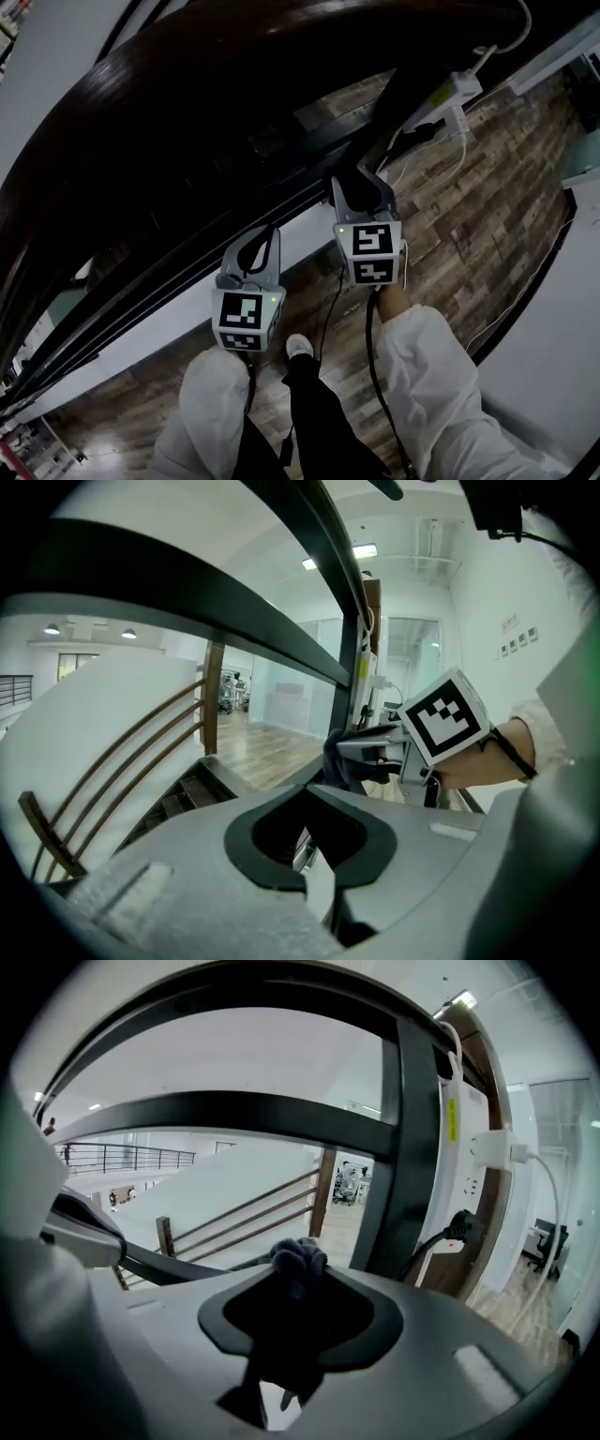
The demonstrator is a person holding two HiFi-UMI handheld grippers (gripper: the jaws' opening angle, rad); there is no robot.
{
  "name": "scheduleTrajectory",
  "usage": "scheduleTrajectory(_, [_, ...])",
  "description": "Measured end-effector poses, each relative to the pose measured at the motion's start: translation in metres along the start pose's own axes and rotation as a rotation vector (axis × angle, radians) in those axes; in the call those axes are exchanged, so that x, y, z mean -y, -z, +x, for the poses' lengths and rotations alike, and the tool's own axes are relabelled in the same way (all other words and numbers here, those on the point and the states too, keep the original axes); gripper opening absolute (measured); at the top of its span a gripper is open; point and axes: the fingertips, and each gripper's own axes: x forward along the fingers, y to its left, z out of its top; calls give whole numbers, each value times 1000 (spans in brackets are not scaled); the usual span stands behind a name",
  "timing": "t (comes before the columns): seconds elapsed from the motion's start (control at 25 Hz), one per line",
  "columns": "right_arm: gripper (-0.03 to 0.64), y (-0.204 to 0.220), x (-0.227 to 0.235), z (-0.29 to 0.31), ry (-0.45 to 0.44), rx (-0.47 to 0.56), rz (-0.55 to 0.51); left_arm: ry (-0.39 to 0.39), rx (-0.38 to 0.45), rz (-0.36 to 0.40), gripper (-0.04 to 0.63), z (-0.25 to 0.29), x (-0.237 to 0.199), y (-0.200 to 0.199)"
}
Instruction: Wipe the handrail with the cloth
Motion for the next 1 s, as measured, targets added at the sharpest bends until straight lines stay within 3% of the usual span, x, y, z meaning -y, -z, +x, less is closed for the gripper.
scheduleTrajectory(0.28, [126, -13, -133, -46, -112, 23, -2, -120, 30, -52, 0, -115, -64, 24])
scheduleTrajectory(0.64, [126, -41, -344, -84, -313, 16, -18, -377, 18, -163, 0, -310, -181, 86])
scheduleTrajectory(1.0, [126, -59, -589, -119, -586, 34, -134, -654, 23, -222, 0, -514, -287, 151])
